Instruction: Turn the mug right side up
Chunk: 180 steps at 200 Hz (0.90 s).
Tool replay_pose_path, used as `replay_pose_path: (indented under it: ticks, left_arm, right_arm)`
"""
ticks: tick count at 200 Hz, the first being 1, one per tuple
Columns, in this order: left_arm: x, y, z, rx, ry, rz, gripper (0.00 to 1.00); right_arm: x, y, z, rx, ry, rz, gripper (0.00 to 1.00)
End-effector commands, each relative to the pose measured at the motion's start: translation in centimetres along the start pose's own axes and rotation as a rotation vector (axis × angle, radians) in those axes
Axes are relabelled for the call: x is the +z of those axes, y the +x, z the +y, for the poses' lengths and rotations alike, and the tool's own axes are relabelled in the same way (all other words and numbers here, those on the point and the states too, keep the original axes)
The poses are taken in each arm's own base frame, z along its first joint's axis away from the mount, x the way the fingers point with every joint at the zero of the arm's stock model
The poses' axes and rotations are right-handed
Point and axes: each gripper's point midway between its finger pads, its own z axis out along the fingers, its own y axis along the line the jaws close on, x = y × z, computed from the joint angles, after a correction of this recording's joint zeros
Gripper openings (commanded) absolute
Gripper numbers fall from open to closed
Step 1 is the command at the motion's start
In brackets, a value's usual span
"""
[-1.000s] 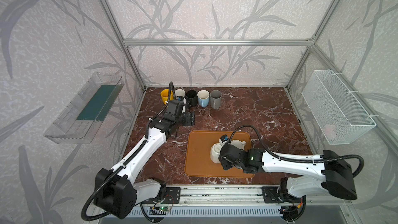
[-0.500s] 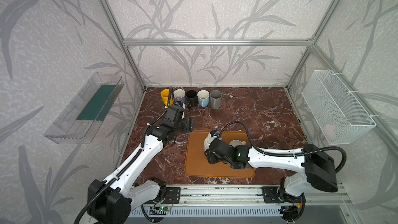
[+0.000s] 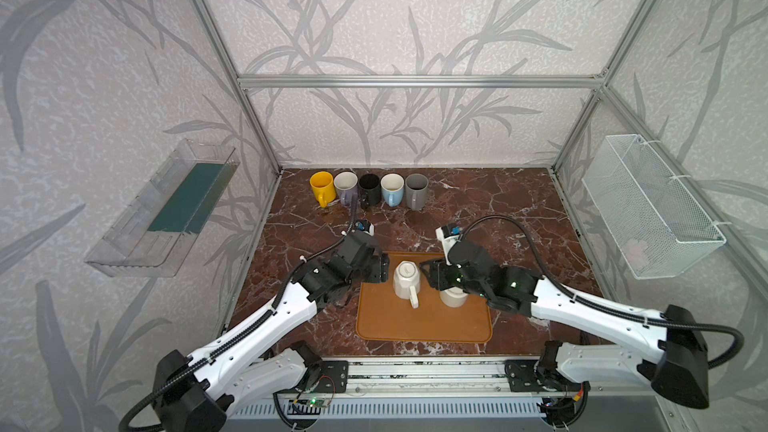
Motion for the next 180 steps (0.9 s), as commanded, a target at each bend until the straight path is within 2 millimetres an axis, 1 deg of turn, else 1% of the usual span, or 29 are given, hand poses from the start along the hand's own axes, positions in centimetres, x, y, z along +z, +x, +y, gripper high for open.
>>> replay_pose_path:
  ticks: [1, 21, 45, 70, 81, 117, 127, 144, 180]
  left_arm:
    - [-0.1, 0.7, -0.4, -0.104, -0.025, -0.027, 0.75]
    - [-0.1, 1.8, -1.7, -0.130, -0.016, -0.039, 0.75]
    - [0.7, 3.5, -3.3, -0.179, 0.019, -0.020, 0.74]
    - [2.0, 5.0, -5.4, -0.174, 0.034, 0.019, 0.74]
    - [2.4, 5.4, -6.1, -0.163, 0.031, 0.030, 0.74]
    - [4.4, 7.1, -7.9, -0.107, 0.028, 0.101, 0.73]
    - [4.9, 7.6, -7.5, -0.062, -0.020, 0.135, 0.73]
    - [5.0, 8.1, -6.6, -0.004, -0.096, 0.176, 0.71]
    - [4.8, 8.4, -4.7, 0.041, -0.179, 0.184, 0.65]
  right_arm:
    - [-1.1, 1.5, -4.5, -0.028, 0.100, 0.084, 0.53]
    - [-1.9, 1.0, -6.5, 0.002, 0.130, 0.079, 0.54]
    - [-2.4, 0.9, -7.8, 0.020, 0.154, 0.072, 0.54]
    - [-2.2, 1.0, -8.2, 0.035, 0.152, 0.077, 0.55]
    - [-2.1, 1.2, -8.2, 0.035, 0.149, 0.083, 0.55]
    - [-2.0, 1.4, -8.4, 0.036, 0.151, 0.088, 0.55]
    - [-2.0, 1.5, -8.5, 0.038, 0.152, 0.088, 0.55]
    - [-2.0, 1.7, -8.6, 0.039, 0.152, 0.087, 0.55]
    - [-2.0, 2.0, -8.9, 0.044, 0.157, 0.091, 0.55]
